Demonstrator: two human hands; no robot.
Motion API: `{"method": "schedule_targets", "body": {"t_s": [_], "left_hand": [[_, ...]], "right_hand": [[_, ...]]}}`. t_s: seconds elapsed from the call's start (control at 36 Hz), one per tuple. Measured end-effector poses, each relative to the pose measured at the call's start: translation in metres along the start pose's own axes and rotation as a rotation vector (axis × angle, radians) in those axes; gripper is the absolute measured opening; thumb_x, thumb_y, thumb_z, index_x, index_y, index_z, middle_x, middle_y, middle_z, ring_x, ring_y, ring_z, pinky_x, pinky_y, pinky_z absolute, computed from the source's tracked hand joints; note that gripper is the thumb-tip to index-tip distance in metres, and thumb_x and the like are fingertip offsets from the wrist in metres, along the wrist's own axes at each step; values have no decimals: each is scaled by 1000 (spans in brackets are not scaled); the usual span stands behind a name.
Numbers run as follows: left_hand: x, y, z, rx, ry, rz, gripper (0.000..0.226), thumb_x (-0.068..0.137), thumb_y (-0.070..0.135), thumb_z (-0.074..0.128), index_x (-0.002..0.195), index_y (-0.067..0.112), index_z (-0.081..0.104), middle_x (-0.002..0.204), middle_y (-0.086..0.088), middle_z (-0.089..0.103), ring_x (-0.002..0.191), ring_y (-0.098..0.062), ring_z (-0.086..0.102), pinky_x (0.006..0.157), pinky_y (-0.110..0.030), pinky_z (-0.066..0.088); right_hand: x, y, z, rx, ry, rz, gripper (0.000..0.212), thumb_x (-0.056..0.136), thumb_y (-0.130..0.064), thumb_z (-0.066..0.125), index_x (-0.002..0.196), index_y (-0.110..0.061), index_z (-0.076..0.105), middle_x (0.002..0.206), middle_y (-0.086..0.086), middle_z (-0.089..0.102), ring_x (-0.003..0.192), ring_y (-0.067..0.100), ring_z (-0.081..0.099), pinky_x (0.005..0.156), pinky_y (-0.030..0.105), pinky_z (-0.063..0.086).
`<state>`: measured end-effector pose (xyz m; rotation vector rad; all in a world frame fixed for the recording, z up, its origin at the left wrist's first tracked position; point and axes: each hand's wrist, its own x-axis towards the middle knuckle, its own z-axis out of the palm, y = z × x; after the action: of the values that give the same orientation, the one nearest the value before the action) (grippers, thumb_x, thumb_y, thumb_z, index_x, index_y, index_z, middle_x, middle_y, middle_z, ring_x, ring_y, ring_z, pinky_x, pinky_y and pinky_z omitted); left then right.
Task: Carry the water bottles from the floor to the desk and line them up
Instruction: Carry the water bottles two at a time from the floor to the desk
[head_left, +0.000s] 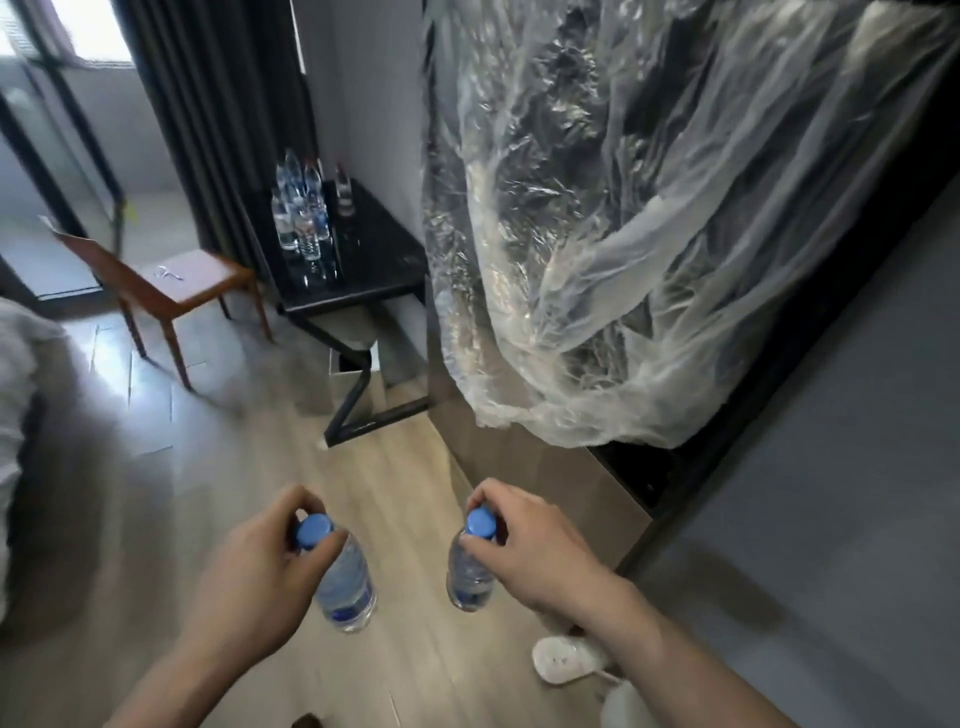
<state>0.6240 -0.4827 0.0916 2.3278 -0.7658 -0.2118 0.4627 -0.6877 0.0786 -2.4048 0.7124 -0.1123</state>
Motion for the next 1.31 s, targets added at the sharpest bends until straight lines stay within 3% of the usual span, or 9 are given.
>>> {"method": "schedule_targets", "body": {"t_s": [0.19, 0.36, 0.53, 0.64, 0.81, 0.97, 1.11, 1.31], "left_hand": [[99, -65, -47, -34, 16, -25, 21, 82, 34, 74, 82, 28, 55, 57, 3, 57, 54, -15, 53, 53, -33, 45], [193, -119, -92, 8, -28, 27, 23, 82, 38, 75, 85, 32, 53, 72, 14, 61, 59, -11, 56, 56, -35, 49], [282, -149, -122, 40, -44, 70, 23, 82, 38, 74, 81, 30, 52, 64, 13, 61, 58, -11, 56, 55, -32, 49], [345, -165, -135, 55, -82, 93, 22, 86, 41, 71, 83, 33, 51, 61, 9, 59, 58, -10, 58, 52, -23, 44], [447, -183, -138, 48, -102, 128, 20, 87, 43, 69, 86, 34, 51, 65, 10, 61, 60, -10, 59, 52, -20, 45], [557, -198, -140, 75, -142, 125, 22, 87, 50, 67, 89, 34, 51, 67, 11, 63, 62, -8, 61, 54, -17, 44], [644, -206, -157, 84, -172, 102, 22, 88, 46, 67, 90, 34, 50, 65, 10, 60, 63, 0, 59, 49, -12, 38], [746, -238, -183, 28, -77, 65, 21, 87, 42, 68, 91, 33, 49, 65, 8, 59, 61, -12, 56, 56, -32, 46]], "right_hand": [[123, -61, 33, -48, -29, -42, 23, 86, -48, 61, 97, -31, 50, 96, -13, 62, 86, 14, 59, 77, 39, 54], [211, -117, 56, -53, -11, -40, 22, 88, -49, 61, 100, -32, 53, 100, -14, 61, 87, 11, 57, 78, 36, 52], [285, -157, 66, -7, 16, -18, 18, 92, -46, 65, 100, -35, 55, 98, -16, 60, 86, 4, 56, 66, 19, 41], [338, -171, 71, -4, 16, 4, 17, 91, -47, 65, 100, -37, 55, 97, -18, 59, 86, 1, 56, 65, 17, 41], [431, -182, 80, 9, 18, 17, 15, 90, -47, 65, 98, -38, 55, 98, -20, 61, 91, 4, 60, 71, 19, 48], [544, -185, 90, 35, 29, 22, 16, 90, -48, 65, 96, -37, 55, 96, -17, 62, 89, 10, 61, 78, 30, 55], [647, -197, 95, 66, -8, 13, 15, 91, -47, 67, 94, -37, 56, 96, -18, 62, 88, 8, 61, 70, 19, 48], [772, -230, 90, 43, -20, -54, 17, 88, -45, 66, 93, -35, 54, 89, -16, 59, 82, 10, 55, 68, 25, 45]]}}
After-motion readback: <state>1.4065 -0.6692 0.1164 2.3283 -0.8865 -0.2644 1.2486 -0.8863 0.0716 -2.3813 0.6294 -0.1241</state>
